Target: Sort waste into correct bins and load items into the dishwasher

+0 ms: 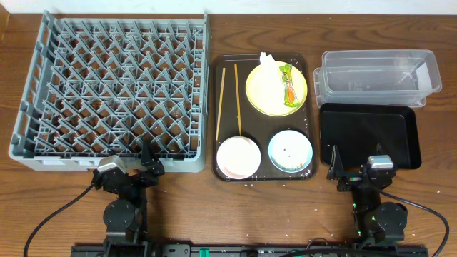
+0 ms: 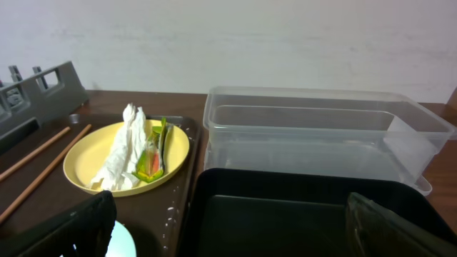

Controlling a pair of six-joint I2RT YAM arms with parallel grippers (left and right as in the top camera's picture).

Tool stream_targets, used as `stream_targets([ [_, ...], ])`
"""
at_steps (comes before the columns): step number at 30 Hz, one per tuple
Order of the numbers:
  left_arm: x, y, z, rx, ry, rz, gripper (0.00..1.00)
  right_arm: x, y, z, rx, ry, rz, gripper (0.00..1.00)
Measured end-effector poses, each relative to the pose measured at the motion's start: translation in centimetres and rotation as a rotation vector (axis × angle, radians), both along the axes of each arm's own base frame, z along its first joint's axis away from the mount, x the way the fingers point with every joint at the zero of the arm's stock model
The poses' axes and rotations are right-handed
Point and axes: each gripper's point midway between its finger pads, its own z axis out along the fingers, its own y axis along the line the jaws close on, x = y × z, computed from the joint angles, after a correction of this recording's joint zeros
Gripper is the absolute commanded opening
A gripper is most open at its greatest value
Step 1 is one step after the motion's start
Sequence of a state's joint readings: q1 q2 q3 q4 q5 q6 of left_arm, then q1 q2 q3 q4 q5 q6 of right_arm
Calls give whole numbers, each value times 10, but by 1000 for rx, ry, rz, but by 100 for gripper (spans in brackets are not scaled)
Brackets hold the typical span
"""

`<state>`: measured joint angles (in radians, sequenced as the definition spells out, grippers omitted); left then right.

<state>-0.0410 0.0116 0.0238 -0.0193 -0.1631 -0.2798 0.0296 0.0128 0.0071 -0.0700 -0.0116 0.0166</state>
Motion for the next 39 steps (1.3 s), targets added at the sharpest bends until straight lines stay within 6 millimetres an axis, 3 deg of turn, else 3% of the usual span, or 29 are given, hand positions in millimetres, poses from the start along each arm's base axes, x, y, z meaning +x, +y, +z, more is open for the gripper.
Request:
stream_targets([
  [12, 0, 0, 0, 0, 0, 0, 93, 0, 0, 0, -5, -1, -1, 99],
  [23, 0, 0, 0, 0, 0, -1, 93, 0, -13, 1, -158, -6, -63, 99],
  [28, 2, -17, 2, -9, -9, -97, 93, 0, 3, 3, -83, -14, 21, 99],
  [36, 3, -50, 19, -19, -72, -290, 93, -9, 41, 57, 77, -211, 244, 99],
  [39, 0, -51, 45, -16, -100, -296, 93, -11, 45, 67, 116, -182, 271, 99],
])
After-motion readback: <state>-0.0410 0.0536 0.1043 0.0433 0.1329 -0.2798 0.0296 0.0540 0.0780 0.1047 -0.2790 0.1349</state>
